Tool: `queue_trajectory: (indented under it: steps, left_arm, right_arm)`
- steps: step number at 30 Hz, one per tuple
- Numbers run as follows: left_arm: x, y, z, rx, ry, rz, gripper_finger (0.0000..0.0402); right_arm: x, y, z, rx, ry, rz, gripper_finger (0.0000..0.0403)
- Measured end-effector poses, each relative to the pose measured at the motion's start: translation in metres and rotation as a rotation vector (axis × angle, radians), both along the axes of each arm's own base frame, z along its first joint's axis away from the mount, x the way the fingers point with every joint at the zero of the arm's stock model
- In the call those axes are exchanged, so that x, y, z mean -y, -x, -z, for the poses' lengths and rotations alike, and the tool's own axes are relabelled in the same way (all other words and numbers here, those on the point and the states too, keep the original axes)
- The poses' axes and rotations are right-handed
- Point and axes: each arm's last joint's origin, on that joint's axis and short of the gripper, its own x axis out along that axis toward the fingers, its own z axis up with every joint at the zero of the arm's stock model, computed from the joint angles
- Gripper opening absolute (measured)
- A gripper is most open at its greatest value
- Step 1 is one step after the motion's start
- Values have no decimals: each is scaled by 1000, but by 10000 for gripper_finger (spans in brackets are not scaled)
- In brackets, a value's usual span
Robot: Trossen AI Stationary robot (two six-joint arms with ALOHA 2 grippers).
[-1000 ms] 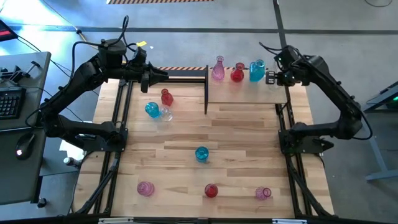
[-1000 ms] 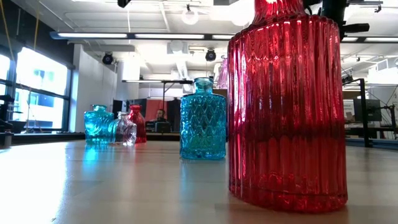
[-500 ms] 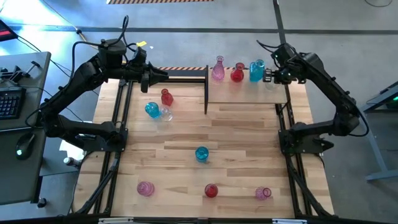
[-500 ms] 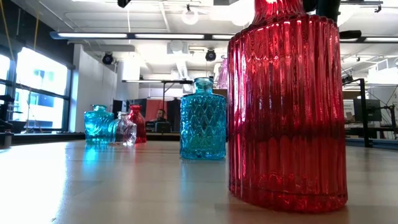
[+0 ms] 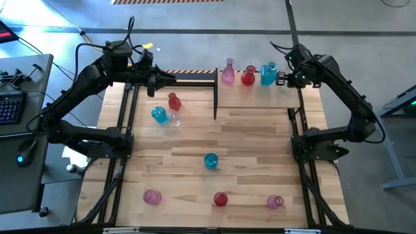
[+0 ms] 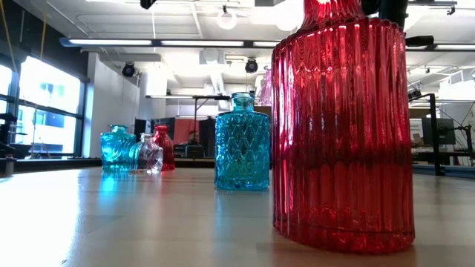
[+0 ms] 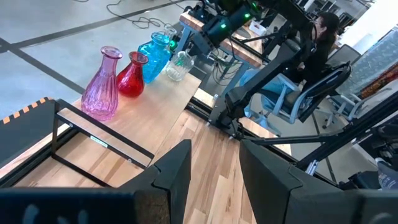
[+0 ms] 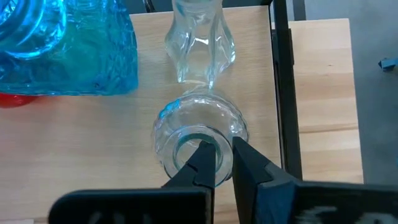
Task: Sort vases onto shelf
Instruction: Put the bottom transparent vase on the shelf aligned with the transparent vase
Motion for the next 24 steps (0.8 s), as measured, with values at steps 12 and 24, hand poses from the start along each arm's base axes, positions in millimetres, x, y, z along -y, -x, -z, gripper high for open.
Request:
queue_trajectory:
  steps: [12, 24]
  left_arm:
    - [0, 0, 0, 0, 0, 0, 127]
    - [0, 0, 0, 0, 0, 0, 127]
  right_arm:
    - [1, 2, 0, 9, -6, 9, 20]
    - [5, 5, 0, 18, 5, 35, 21]
